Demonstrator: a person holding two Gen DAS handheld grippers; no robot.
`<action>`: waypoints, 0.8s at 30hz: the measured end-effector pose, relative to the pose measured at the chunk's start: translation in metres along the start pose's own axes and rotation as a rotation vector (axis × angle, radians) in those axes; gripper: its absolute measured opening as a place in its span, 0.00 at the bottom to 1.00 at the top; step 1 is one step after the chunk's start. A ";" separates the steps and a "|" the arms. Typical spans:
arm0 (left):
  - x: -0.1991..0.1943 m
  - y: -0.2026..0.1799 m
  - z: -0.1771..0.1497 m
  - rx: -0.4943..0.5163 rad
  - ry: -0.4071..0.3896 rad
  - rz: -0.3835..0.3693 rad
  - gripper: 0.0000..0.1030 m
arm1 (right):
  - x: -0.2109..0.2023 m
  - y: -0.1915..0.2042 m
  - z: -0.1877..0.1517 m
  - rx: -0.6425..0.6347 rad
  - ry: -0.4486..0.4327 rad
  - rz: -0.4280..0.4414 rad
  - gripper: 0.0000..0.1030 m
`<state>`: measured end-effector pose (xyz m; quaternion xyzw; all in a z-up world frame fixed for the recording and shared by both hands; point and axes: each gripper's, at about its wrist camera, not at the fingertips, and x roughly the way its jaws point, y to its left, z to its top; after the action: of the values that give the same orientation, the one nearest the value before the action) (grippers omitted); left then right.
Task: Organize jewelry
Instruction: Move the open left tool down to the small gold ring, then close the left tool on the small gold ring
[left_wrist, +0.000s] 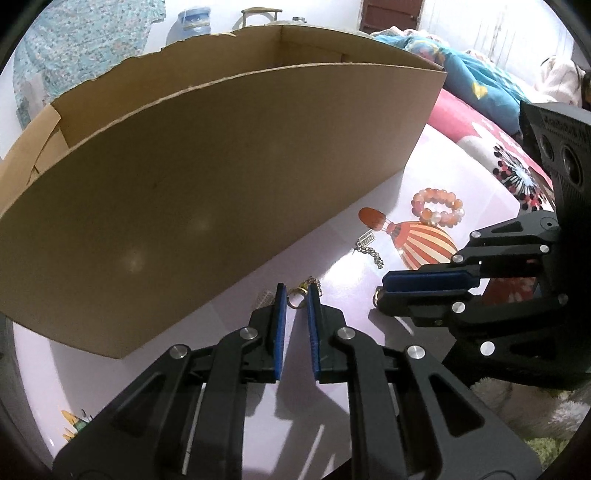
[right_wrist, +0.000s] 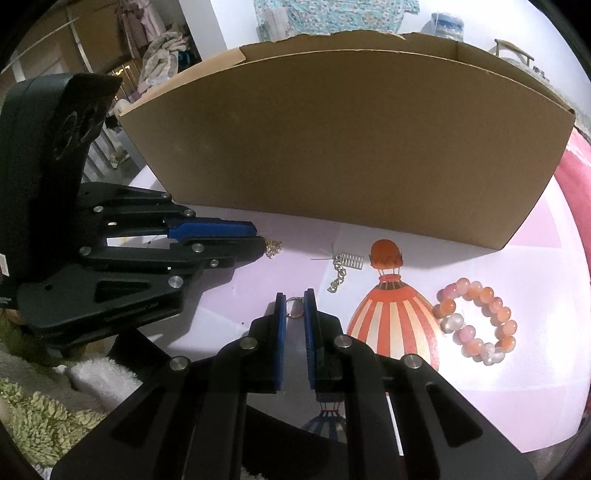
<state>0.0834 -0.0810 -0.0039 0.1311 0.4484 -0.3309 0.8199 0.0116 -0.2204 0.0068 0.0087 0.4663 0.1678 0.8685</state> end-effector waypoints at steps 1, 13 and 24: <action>0.001 -0.001 0.002 -0.004 0.002 -0.010 0.15 | 0.000 0.000 0.000 0.000 0.000 0.000 0.10; 0.002 -0.006 0.001 0.050 -0.012 0.024 0.15 | 0.001 0.002 0.000 0.000 -0.001 0.000 0.10; -0.003 -0.009 -0.009 0.051 -0.024 0.019 0.11 | 0.001 0.000 -0.001 0.002 -0.015 0.008 0.10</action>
<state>0.0707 -0.0815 -0.0053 0.1524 0.4284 -0.3360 0.8249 0.0113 -0.2202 0.0059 0.0127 0.4598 0.1705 0.8714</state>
